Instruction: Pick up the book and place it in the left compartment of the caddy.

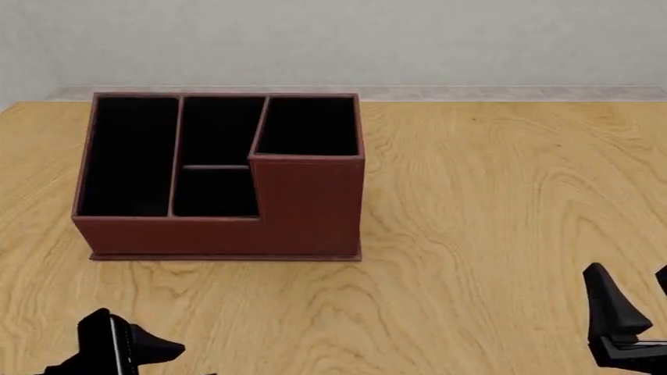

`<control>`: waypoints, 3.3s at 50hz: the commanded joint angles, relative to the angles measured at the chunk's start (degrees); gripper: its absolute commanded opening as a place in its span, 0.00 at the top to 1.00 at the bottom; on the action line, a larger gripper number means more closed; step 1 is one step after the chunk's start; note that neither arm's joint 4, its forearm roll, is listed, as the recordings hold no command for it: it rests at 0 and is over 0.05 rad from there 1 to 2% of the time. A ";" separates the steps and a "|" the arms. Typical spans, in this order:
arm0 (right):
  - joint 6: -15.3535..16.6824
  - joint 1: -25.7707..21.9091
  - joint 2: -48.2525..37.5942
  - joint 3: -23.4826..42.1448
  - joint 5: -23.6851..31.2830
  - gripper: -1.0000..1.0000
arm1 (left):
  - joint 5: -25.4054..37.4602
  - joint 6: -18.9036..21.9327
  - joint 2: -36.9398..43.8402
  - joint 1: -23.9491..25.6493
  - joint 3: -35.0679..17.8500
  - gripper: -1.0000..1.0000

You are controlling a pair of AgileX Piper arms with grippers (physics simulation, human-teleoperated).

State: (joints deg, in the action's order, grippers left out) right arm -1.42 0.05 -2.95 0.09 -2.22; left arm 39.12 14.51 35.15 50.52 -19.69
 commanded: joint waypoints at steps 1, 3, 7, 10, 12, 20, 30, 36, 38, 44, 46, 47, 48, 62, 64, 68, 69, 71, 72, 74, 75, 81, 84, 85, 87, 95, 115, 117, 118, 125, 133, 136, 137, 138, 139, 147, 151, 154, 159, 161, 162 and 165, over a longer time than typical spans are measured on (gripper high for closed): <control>-0.06 0.17 0.12 0.01 0.10 0.00 | -2.63 0.10 1.09 -0.41 1.96 0.00; -0.07 0.22 0.18 -0.02 0.15 0.00 | -2.94 0.03 1.21 -0.18 2.31 0.00; -0.01 0.19 -0.02 -0.04 -0.05 0.00 | -3.31 -0.14 1.30 -0.09 2.62 0.00; 0.05 0.11 -0.13 -0.03 -0.13 0.00 | -3.67 -0.31 1.37 -0.17 2.87 0.00; 0.06 0.11 -0.18 -0.02 -0.17 0.00 | -3.97 -0.58 1.43 -0.01 3.19 0.00; 0.07 0.19 0.02 -0.02 0.08 0.00 | -5.14 -0.49 1.78 0.32 4.47 0.00; 0.08 0.22 0.08 -0.01 0.14 0.00 | -6.59 -0.72 2.34 0.08 5.60 0.00; 0.00 0.28 0.01 0.03 0.12 0.00 | -7.27 -1.34 2.84 0.15 6.19 0.00; -0.01 0.29 -0.01 0.03 0.10 0.00 | -7.50 -1.30 3.03 0.40 6.56 0.00; 0.04 0.18 -0.22 -0.01 -0.18 0.00 | -8.15 -0.65 3.33 -0.15 7.10 0.00; 0.00 0.24 -0.21 -0.02 -0.18 0.00 | -8.20 -0.41 3.29 -0.34 7.22 0.00; 0.00 0.24 -0.21 -0.02 -0.18 0.00 | -8.24 -0.67 3.34 -0.45 7.16 0.00; 0.00 0.24 -0.21 -0.02 -0.18 0.00 | -8.32 -0.61 3.33 -0.36 7.27 0.00; 0.17 0.20 0.06 0.00 0.06 0.00 | -7.56 -0.80 2.16 -0.47 6.80 1.00; 0.19 0.22 -0.09 -0.01 -0.10 0.00 | -6.63 -1.06 1.20 -0.18 5.97 1.00; 0.20 0.31 0.15 0.00 0.09 0.00 | -5.40 -1.69 -0.26 -0.17 4.56 1.00; 0.21 0.32 0.19 0.00 0.12 0.00 | -5.26 -2.11 -0.49 -0.01 4.30 1.00; 0.15 0.41 0.34 -0.02 0.23 0.00 | -5.15 -2.38 -0.83 -0.55 3.85 1.00; 0.13 0.44 0.40 -0.03 0.28 0.00 | -5.04 -2.75 -1.18 -0.58 3.44 1.00; 0.13 0.49 0.52 -0.01 0.40 0.00 | -4.87 -3.90 -1.36 0.46 2.77 1.00; 0.13 0.49 0.53 -0.01 0.42 0.00 | -4.86 -3.90 -1.36 0.46 2.76 1.00; 0.01 0.72 0.83 0.01 0.62 0.00 | -4.92 -3.50 -3.15 0.42 1.42 1.00; -0.06 0.74 0.90 0.08 0.70 0.00 | -5.38 -3.61 -4.25 1.43 0.60 1.00; -0.06 0.74 0.89 0.08 0.70 0.00 | -5.38 -3.61 -4.25 1.43 0.60 1.00; -0.05 0.68 0.88 0.06 0.68 0.00 | -5.60 -3.07 -4.89 1.72 0.16 1.00; -0.29 0.91 0.68 0.07 0.47 0.00 | -6.17 -3.17 -7.02 3.17 -2.98 1.00; -0.51 0.71 0.90 0.05 0.77 0.00 | -7.83 -4.01 -12.78 2.10 -10.23 1.00; -0.59 0.74 1.15 -0.01 0.98 0.00 | -7.55 -4.07 -13.69 1.80 -10.88 1.00; -0.65 0.80 1.12 0.06 1.02 0.00 | -7.48 -4.07 -13.78 2.02 -11.02 1.00; -0.84 0.91 1.20 0.09 1.06 0.00 | -6.83 -4.92 -15.69 0.58 -13.61 1.00; -0.80 0.87 1.32 0.09 1.16 0.00 | -5.66 -3.01 -18.14 -3.02 -18.38 1.00; -0.84 0.89 1.44 0.08 1.23 0.00 | -5.95 -1.40 -18.48 -5.43 -17.96 1.00; -0.87 0.89 1.46 0.12 1.27 0.00 | -6.01 -1.50 -18.34 -5.50 -18.15 1.00; -0.87 0.88 1.48 0.15 1.31 0.00 | -5.56 -1.76 -18.02 -5.82 -18.75 1.00; -0.88 0.87 1.55 0.12 1.35 0.00 | -5.37 -1.54 -18.30 -7.19 -19.04 1.00; -1.14 0.99 1.65 0.20 1.55 0.00 | -4.44 -2.19 -19.54 -12.79 -21.80 1.00; -1.32 1.11 1.53 0.11 1.36 0.00 | -3.40 -4.77 -18.75 -15.85 -23.81 1.00; -1.39 1.21 1.71 0.05 1.49 0.00 | -3.12 -5.70 -19.65 -18.39 -25.70 1.00; -1.45 1.26 1.68 0.04 1.58 0.00 | -3.04 -6.95 -19.84 -21.13 -28.04 1.00; -1.53 1.34 1.81 0.12 1.77 0.00 | -2.98 -6.47 -19.74 -21.70 -28.06 1.00; -1.57 1.40 1.87 0.09 1.80 0.00 | -3.17 -6.16 -20.27 -22.23 -28.28 1.00; -1.60 1.41 2.00 0.19 2.03 0.00 | -3.86 -3.65 -21.97 -24.76 -28.46 1.00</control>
State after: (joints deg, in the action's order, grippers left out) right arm -2.80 1.27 -1.19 0.19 -0.57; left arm 35.68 8.73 15.44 31.86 -44.95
